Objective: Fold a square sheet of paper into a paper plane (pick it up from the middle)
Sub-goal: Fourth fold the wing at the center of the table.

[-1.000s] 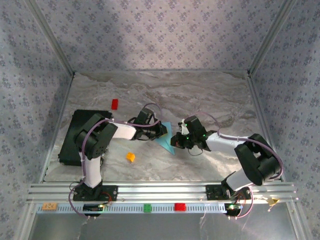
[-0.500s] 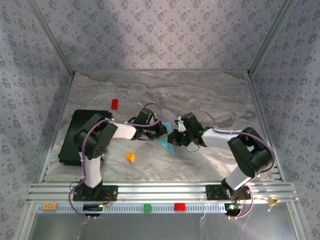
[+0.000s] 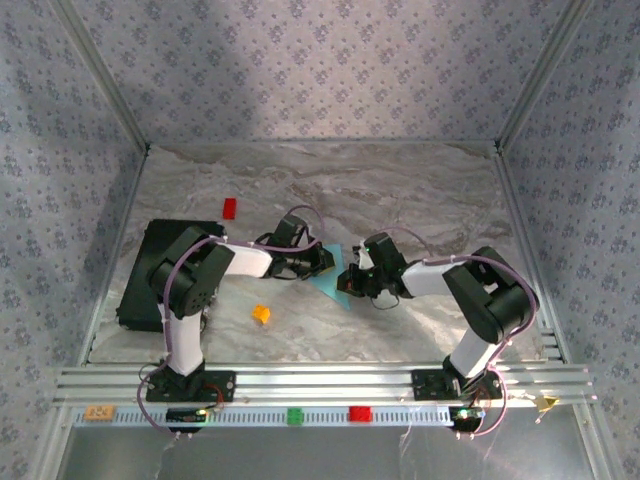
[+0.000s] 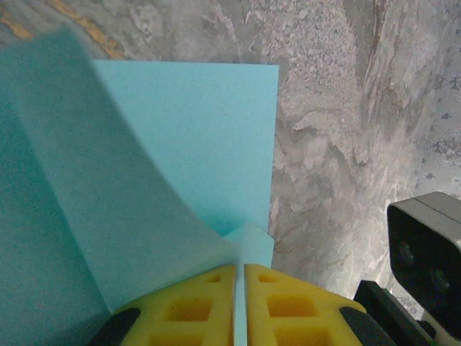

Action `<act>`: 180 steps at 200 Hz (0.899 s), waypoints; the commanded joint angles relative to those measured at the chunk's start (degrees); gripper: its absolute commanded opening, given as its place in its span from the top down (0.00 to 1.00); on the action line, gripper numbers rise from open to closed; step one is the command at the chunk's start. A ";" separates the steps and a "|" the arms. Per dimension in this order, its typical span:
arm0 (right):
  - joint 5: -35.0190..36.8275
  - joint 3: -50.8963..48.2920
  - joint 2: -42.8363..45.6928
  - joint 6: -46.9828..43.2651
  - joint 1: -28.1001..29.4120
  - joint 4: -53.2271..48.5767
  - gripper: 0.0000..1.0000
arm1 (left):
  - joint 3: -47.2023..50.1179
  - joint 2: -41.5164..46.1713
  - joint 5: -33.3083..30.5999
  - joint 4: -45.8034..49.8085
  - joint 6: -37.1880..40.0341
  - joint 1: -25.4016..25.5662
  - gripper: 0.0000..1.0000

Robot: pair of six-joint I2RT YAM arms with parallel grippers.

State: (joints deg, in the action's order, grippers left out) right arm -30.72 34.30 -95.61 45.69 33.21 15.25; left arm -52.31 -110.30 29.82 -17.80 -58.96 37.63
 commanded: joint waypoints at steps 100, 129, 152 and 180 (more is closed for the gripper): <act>2.40 -3.43 -2.12 1.24 -0.87 -4.23 1.00 | -0.95 3.61 5.96 7.50 5.74 1.28 0.89; 2.42 -3.58 -2.20 1.32 -0.87 -4.21 1.00 | -1.21 0.45 6.96 5.76 4.27 1.46 0.89; 2.42 -3.63 -2.46 1.21 -0.85 -4.36 1.00 | -1.05 -1.22 5.03 5.80 3.35 1.39 0.90; 2.97 -4.32 -2.05 0.79 -0.87 -5.37 1.00 | -0.26 -0.97 1.40 6.79 2.97 0.37 0.90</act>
State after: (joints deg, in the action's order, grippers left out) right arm -31.31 33.10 -95.57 46.74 32.84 17.91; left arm -53.47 -110.37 35.05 -11.79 -55.18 38.72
